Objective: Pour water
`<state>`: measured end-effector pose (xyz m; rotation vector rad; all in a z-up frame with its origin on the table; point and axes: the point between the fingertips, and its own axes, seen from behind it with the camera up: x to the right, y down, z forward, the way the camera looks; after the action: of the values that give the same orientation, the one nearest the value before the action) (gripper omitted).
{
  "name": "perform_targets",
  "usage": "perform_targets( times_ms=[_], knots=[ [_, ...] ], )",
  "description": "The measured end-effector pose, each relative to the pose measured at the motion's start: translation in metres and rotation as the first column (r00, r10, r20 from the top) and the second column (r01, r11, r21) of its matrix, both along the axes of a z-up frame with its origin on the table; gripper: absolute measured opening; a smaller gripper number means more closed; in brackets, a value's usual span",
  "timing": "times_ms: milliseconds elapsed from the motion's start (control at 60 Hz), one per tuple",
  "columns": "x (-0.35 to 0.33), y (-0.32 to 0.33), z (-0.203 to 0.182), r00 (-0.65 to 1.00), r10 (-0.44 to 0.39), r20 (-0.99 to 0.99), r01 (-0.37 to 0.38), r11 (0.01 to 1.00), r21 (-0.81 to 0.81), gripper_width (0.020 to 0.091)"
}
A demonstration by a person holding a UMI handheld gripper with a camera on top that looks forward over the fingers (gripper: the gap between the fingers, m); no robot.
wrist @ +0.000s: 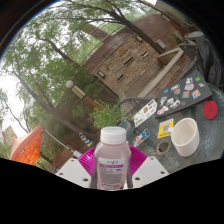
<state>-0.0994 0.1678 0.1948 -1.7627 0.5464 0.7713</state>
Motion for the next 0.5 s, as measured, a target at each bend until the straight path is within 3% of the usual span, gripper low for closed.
perform_targets(
  times_ms=[67,133,267,317,500],
  knots=[
    [0.029,0.017,-0.001,0.964,-0.076,-0.256,0.066,0.997,-0.051,0.041],
    [0.051,0.027,-0.012,0.875,-0.121,-0.469,0.085,0.992,-0.098,0.0409],
    [0.076,0.042,-0.031,0.521,-0.168,-0.837,0.078,0.986,-0.15,0.0407],
    [0.079,0.038,-0.032,0.363,-0.146,-0.92,0.057,0.989,-0.135,0.0408],
    [0.089,0.028,-0.037,0.024,-0.202,-0.979,0.131,0.972,-0.197,0.0409]
  ],
)
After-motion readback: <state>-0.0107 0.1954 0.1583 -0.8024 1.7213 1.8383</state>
